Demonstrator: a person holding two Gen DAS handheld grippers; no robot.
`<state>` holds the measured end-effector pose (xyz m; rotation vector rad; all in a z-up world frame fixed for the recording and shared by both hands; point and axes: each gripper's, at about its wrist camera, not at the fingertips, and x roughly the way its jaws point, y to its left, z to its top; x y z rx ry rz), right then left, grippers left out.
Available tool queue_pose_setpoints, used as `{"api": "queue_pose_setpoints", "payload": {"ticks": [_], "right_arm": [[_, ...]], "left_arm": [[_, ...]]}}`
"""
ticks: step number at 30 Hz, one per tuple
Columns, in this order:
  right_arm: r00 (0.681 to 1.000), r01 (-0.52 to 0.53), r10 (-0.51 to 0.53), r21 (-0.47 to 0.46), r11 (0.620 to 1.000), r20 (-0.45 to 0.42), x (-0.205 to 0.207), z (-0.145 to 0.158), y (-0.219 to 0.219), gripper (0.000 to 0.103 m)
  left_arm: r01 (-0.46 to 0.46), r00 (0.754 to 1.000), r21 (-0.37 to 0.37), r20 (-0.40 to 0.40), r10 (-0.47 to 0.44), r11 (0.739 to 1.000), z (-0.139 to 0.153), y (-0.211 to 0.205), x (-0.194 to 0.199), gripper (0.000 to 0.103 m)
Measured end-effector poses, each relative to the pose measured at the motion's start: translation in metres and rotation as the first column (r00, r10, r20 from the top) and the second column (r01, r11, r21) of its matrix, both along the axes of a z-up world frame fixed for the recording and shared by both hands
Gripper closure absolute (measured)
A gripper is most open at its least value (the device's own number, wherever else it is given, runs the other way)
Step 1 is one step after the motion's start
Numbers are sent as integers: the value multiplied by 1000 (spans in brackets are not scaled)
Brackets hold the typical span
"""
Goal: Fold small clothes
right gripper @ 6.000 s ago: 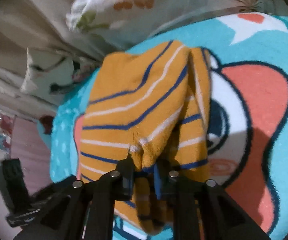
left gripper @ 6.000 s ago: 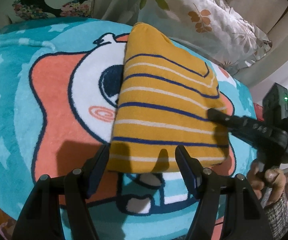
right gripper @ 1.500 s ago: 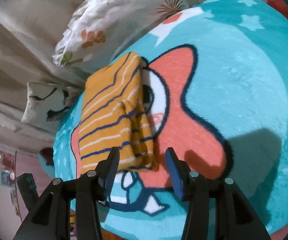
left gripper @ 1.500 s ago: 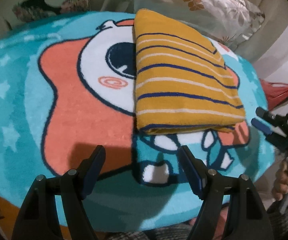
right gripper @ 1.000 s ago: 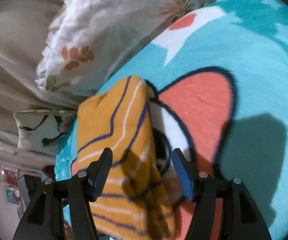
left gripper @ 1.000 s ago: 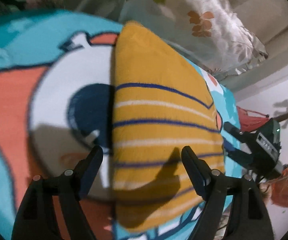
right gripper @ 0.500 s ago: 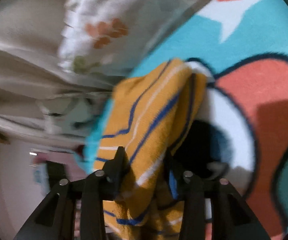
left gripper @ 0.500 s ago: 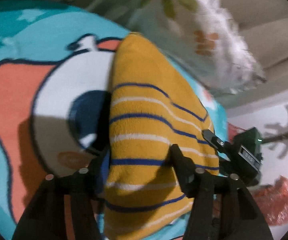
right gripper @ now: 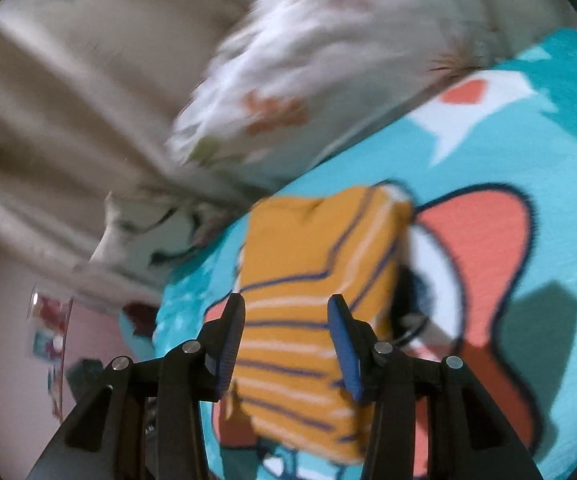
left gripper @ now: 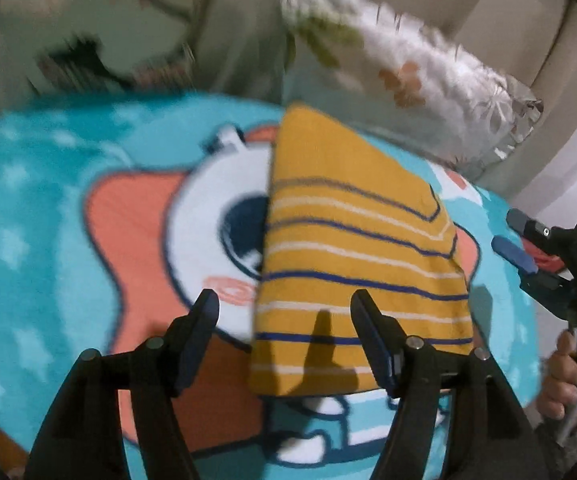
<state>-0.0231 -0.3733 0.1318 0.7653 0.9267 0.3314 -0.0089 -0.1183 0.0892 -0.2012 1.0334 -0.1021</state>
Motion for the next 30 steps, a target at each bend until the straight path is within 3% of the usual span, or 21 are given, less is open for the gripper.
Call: {"api": "queue_pose_setpoints", "payload": {"ticks": [2,6,9,13,15,20,22,26,30], "right_arm": [[998,-55,55,2,999,-11,0,-5,19,55],[992,-79,77,-18,997,-96,2,-31,44,55],[986,-65,44,-129,989,-159,-2,-49,51,56],[983,-28,3,-133,991,-185,-15,-54,52,55],[981,-17,-13,-152,988,-192,-23,-54,56,54],[980,-7,-32,-192,981,-198,-44,-48,72,53],[981,-10,-33,-219,976,-192,-55,-44,79,50],[979,-38,-21,-284,958,-204,-80,-40,98,48],[973,-43,-29,-306,951,-228,-104,-45,109,48]], "left_arm": [[-30,996,73,86,23,997,20,3,-14,35],[-141,960,212,268,82,967,58,9,-38,13],[-246,907,230,398,140,941,85,28,-65,3],[-365,838,234,505,208,901,112,47,-92,0],[-378,821,224,529,213,898,121,53,-102,0],[-244,886,220,446,125,945,126,56,-106,0],[-199,912,242,401,88,950,118,52,-107,0],[-108,959,203,280,49,973,95,51,-112,0],[-66,984,196,176,32,978,73,51,-122,0]]}}
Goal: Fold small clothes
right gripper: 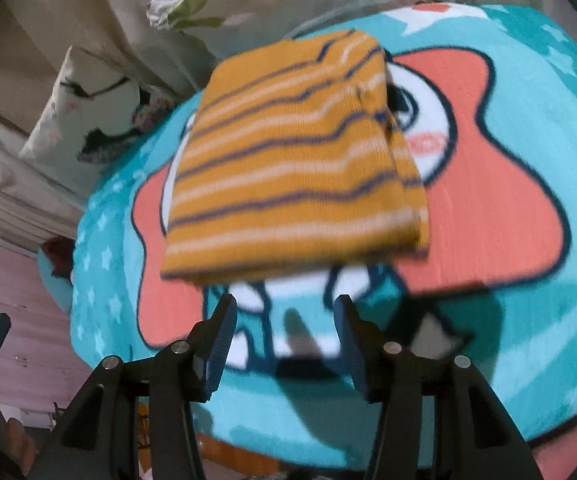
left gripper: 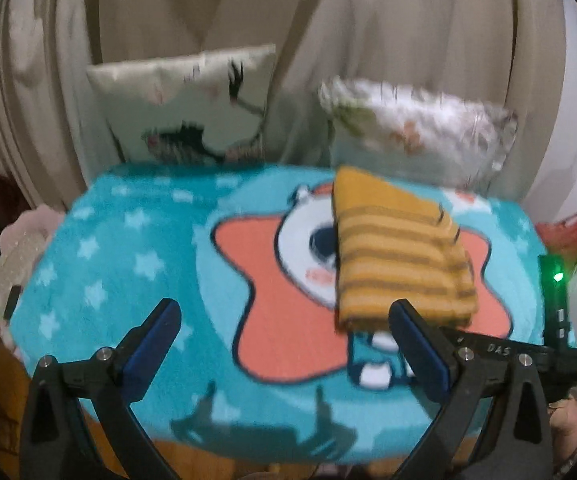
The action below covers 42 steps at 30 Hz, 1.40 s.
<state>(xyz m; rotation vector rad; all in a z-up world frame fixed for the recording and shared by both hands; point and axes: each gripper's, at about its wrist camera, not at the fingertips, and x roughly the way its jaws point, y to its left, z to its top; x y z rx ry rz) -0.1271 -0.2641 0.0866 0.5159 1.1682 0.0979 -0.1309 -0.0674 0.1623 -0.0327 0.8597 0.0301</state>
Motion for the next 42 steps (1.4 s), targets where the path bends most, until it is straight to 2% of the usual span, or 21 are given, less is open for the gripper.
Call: {"api": "queue_pose_setpoints", "payload": {"ticks": [2,4,11,17,22,30,42], "right_arm": [[1000,6,-6,-13,1000,-16,-13,-3,4,48],[1000,13,-13,-23,1000,-26,-25,-6,7,48],[999,12,-15,-107,994,-30,-57,-6,21,46],[999,-37,34,-220,975,-20,-79,-1,41,45],[998,-58,57,-269,961,-12,-89,5,57,45],[999,-52,51,-304,951,-10,-95,9,69,43],[997,-80,70,-331,940,-42,-92,-1,91,42]], "left_arm": [[-5,999,9,-48,5,1000,-10,1,-6,0],[-11,996,65,-90,17,998,-20,-2,-14,0],[35,991,75,-133,-24,997,-32,-2,-43,0],[65,983,34,-173,-58,997,-39,5,-57,0],[67,978,-5,-196,-67,998,-44,11,-64,0],[68,968,-48,-238,-77,997,-55,18,-71,0],[34,954,-99,-294,-62,995,-73,39,-72,0]]}}
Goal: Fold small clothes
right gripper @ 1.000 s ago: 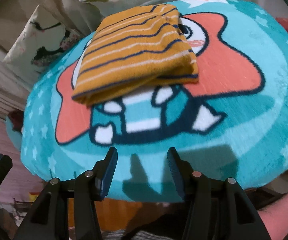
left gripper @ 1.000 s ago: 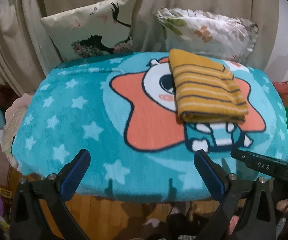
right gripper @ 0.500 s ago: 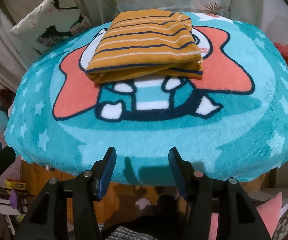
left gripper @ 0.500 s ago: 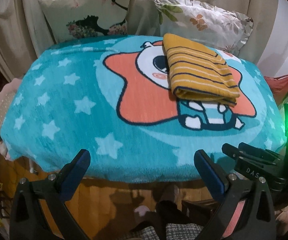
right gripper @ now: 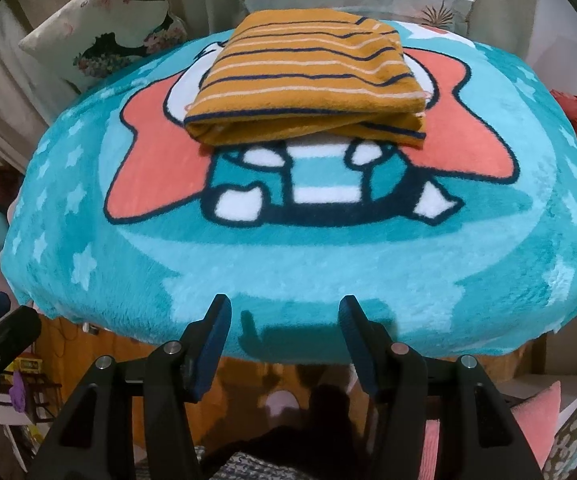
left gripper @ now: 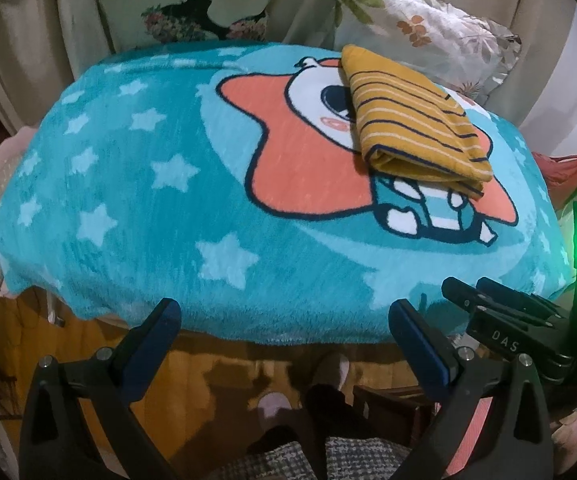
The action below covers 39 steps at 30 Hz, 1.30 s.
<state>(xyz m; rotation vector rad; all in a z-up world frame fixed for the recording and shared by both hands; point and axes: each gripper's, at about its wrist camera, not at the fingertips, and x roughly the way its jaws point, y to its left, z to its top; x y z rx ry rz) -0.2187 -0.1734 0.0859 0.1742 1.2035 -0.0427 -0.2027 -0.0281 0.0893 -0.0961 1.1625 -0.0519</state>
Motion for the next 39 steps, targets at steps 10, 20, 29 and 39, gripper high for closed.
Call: {"api": "queue_pose_setpoints", "payload": {"ticks": [10,20,29,39], "right_arm": [[1000,0,-1,-35,999,-10,-1,3,-4,40],[1000,-1,1,-7,1000,16,12,9,-40,39],[999,-12,12,-4,1000,35,28,16,-85,37],[998,-36,36,-17,999,52,39,14,-110,37]], "left_arm": [[-4,999,-49,-39,2,999,-11,-6,4,0],[-13,999,-4,-35,13,1000,-5,-42,16,0],[-12,999,4,-46,12,1000,-4,-85,28,0],[11,1000,5,-5,-11,1000,0,-119,38,0]]}}
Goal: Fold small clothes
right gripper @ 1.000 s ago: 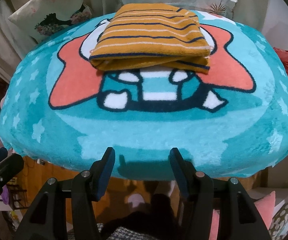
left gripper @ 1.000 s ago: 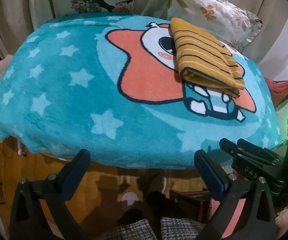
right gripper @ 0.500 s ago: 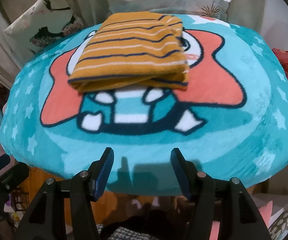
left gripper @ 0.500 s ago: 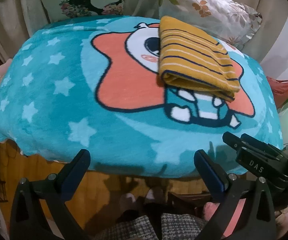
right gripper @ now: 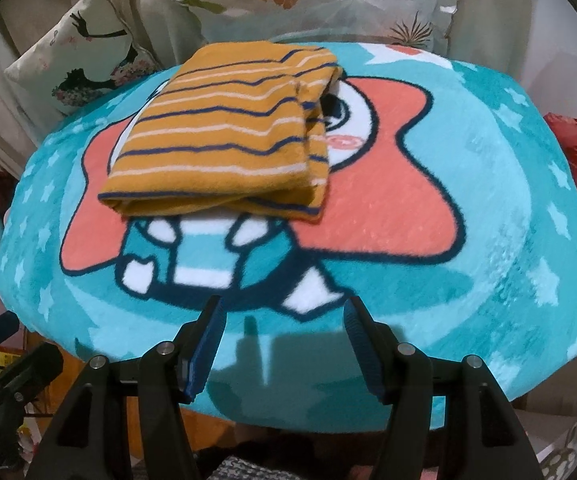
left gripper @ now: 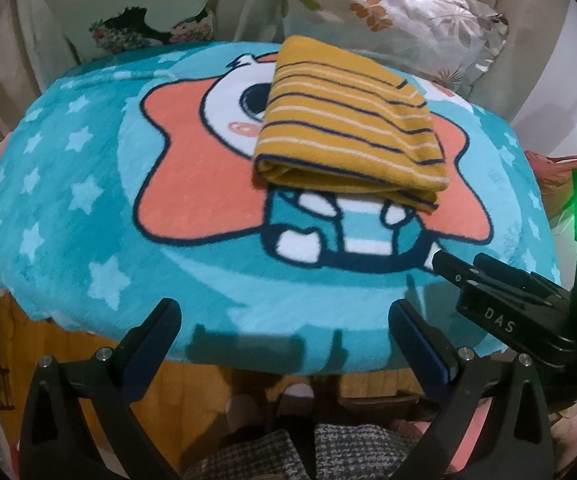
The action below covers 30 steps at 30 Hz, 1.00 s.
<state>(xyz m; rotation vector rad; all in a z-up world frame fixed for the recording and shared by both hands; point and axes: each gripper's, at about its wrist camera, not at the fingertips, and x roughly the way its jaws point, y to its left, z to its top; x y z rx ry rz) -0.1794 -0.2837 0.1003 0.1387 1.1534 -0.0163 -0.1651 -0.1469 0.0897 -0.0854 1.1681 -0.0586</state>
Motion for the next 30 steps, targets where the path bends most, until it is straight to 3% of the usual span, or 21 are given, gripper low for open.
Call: {"api": "queue_pose_setpoints", "payload": {"ticks": [9,30], "right_arm": [[1000,12,-12,2,1000,3,10,-3,-16,36],[995,-100,100,-17,995,1,28,-11,13,36]], "left_arm": [[29,999,1,23,-29,1000,1,-14,7,0],[-71,996,-22,-49,70,997,-16,6,13,0]]}}
